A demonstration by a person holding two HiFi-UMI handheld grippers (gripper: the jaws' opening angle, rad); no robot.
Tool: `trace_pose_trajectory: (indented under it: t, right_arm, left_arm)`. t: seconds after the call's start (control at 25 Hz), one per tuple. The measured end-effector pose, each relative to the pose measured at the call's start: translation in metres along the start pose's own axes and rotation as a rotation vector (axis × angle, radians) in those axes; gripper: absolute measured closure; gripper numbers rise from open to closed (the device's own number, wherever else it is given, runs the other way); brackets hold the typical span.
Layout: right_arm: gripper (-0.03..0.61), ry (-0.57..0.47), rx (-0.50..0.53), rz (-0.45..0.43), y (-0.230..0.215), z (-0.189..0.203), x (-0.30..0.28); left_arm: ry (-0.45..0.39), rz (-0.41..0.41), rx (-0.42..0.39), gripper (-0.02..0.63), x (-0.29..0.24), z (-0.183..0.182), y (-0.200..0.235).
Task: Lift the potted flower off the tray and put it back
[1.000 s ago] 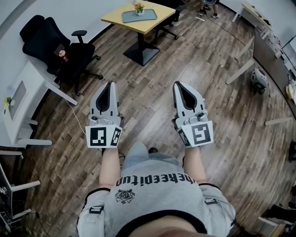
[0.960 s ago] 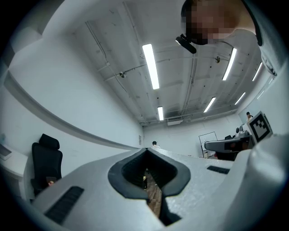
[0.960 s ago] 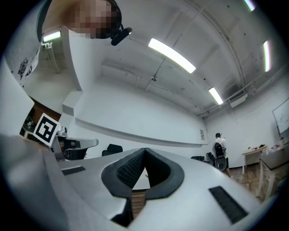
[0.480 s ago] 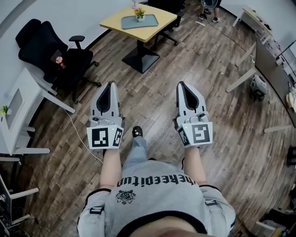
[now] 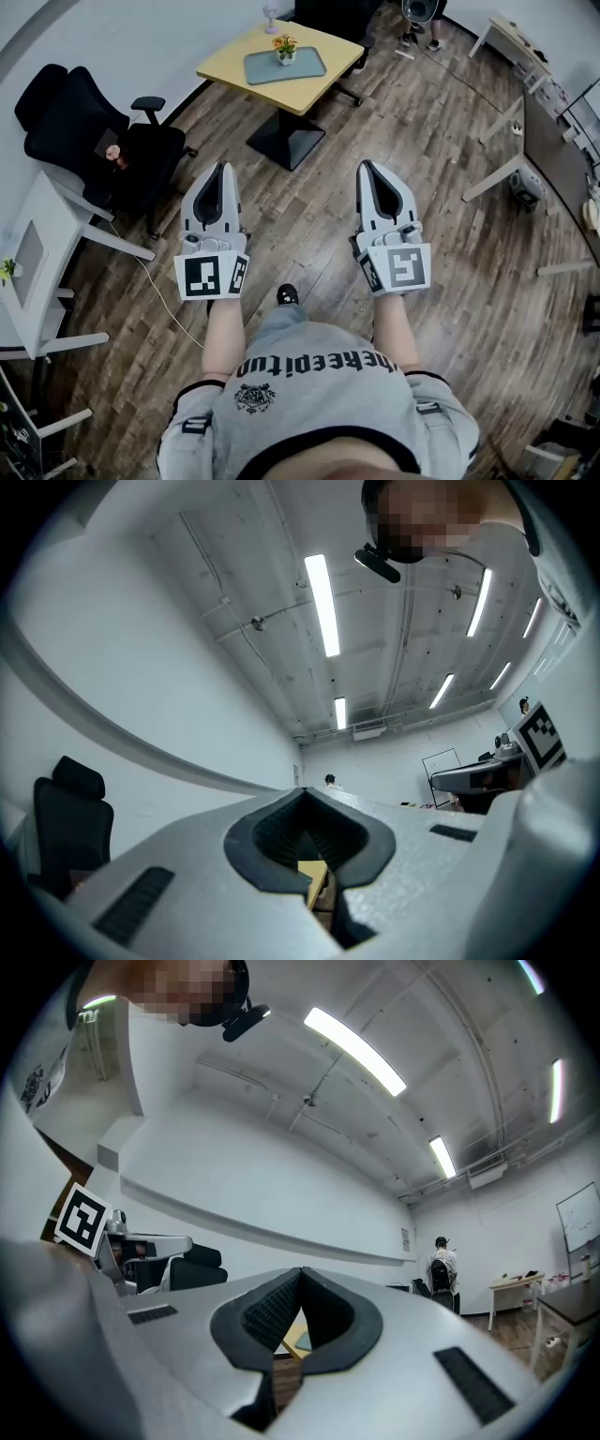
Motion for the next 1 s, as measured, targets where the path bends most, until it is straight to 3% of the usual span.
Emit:
trace_pose_trajectory:
  t: [0.44,1.0]
  right_arm:
    - [0.575,0.007,0.0,0.031,0.001,0.031,-0.111]
    - [0.577,0.026,-0.002,0.038,-0.032,0.071,-0.2]
  left_arm:
    - [-0.016,0.018,0.03,0.611,-0.086,0.027,0.084]
    - [-0.007,0.019,0.044,0.611,-0.169,0.067,0.125]
Point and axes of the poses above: the fingertips, and each gripper's own axes: x backward along the fingers, y to its left, z out of its underside, the point moved 3 cm from there along x, backward along the fingers, and after that the axes turned 5 degrees about x, right-handed, at the moved point
